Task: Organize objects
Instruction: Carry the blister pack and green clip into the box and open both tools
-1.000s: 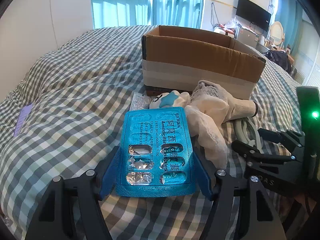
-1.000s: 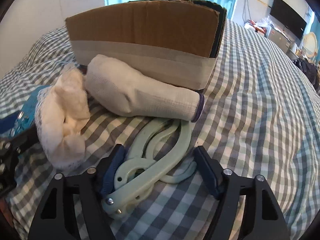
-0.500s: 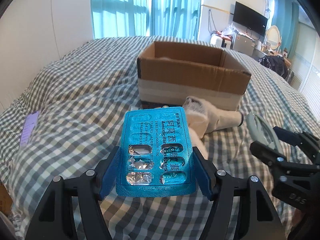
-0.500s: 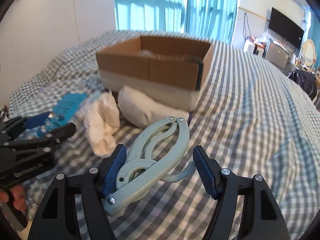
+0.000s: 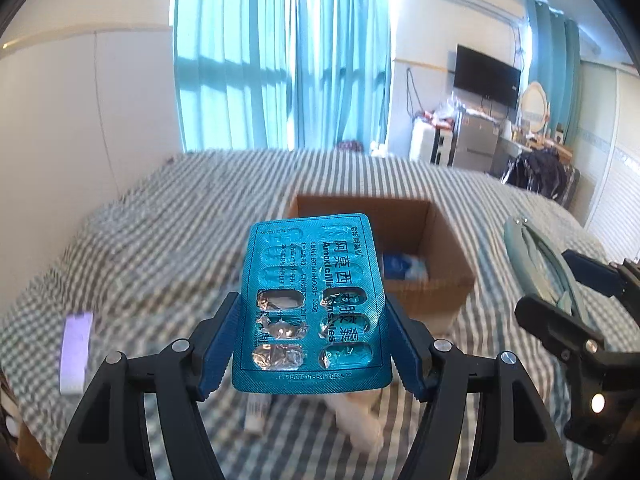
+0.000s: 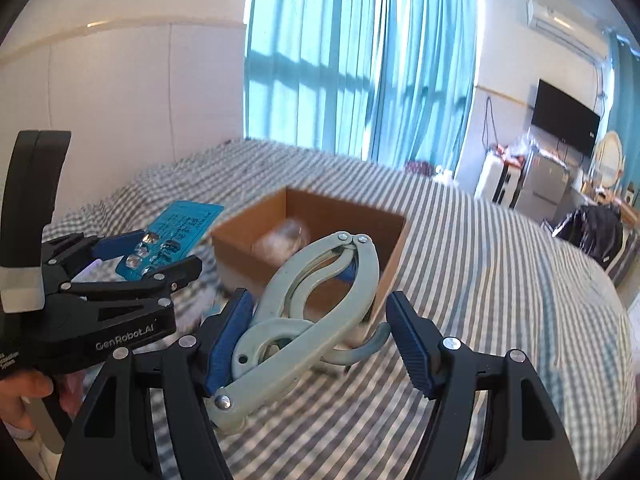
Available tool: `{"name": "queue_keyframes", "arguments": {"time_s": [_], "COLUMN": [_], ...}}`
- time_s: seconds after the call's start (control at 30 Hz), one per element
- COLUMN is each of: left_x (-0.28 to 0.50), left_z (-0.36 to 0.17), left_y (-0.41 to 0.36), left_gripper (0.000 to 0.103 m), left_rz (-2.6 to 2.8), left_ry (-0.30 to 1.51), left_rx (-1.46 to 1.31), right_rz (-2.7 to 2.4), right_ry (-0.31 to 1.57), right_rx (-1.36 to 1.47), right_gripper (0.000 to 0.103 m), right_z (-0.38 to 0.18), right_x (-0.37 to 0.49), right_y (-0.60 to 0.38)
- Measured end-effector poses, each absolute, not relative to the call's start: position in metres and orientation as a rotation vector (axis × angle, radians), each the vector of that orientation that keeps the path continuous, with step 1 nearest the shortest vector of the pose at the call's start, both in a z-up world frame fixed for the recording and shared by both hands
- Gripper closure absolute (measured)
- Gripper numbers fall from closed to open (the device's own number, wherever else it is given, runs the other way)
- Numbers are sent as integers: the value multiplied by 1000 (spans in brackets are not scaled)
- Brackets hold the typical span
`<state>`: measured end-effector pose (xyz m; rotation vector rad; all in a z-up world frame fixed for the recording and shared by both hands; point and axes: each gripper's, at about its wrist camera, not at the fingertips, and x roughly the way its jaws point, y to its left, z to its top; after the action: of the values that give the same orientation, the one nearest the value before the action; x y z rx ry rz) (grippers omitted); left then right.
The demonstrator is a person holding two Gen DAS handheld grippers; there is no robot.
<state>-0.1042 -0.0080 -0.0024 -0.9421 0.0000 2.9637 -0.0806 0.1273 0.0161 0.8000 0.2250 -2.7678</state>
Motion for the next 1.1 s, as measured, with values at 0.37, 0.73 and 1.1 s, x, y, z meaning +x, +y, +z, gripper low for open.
{"name": "queue_keyframes", "arguments": {"time_s": [0.37,0.73,1.1], "left_x": [-173,-251,-293], "left_z": [37,3,-57], "left_y": [-11,1,5], "left_gripper": [33,33,33], "left_rz": [2985,2927,2858], "left_ry": [-6,55,131], "left_rx": [-820,-925,-1100], "right_rz": [-2782,-2742,-2685], "right_ry": [245,238,170], "right_rx": [716,797,959], "right_gripper": [34,34,34], "right_z": [54,29,-34], "right_x": [-158,-248,-300], "right_y": [125,118,130]}}
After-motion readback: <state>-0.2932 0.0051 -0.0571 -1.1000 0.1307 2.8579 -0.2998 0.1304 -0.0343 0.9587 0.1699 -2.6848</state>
